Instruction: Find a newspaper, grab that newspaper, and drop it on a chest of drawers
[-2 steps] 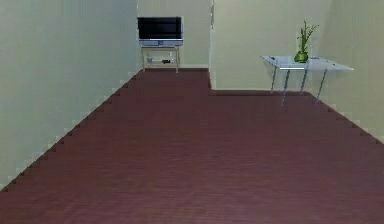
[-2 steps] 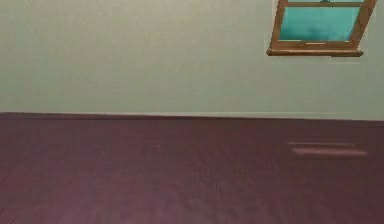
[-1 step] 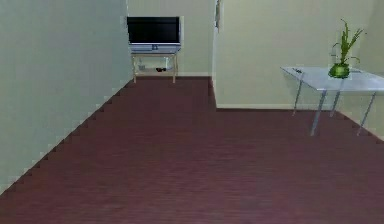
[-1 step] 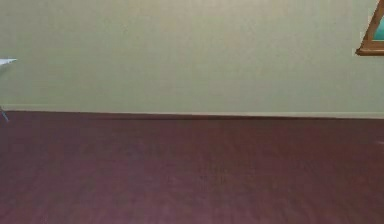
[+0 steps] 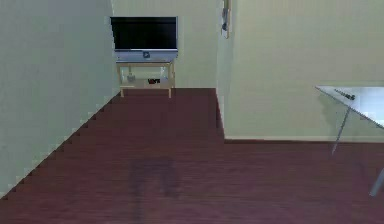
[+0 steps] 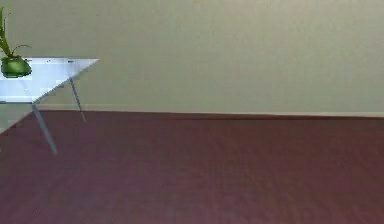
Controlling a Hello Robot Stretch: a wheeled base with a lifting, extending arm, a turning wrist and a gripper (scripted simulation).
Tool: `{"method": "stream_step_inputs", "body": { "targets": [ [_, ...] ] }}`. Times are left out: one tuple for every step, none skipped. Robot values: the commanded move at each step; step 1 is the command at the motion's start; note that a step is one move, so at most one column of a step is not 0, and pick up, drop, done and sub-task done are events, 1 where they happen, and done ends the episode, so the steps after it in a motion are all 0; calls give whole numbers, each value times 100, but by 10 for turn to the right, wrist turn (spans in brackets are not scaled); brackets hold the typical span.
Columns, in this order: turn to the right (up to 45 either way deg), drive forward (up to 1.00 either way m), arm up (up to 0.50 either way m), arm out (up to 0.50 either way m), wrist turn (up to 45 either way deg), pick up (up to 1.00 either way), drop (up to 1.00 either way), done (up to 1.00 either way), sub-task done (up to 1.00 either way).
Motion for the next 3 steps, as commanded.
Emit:
{"method": "stream_step_inputs", "body": {
  "targets": [
    [0, 100, 0, 0, 0, 0, 0, 0, 0],
    [0, 100, 0, 0, 0, 0, 0, 0, 0],
    [0, 100, 0, 0, 0, 0, 0, 0, 0]
  ]
}}
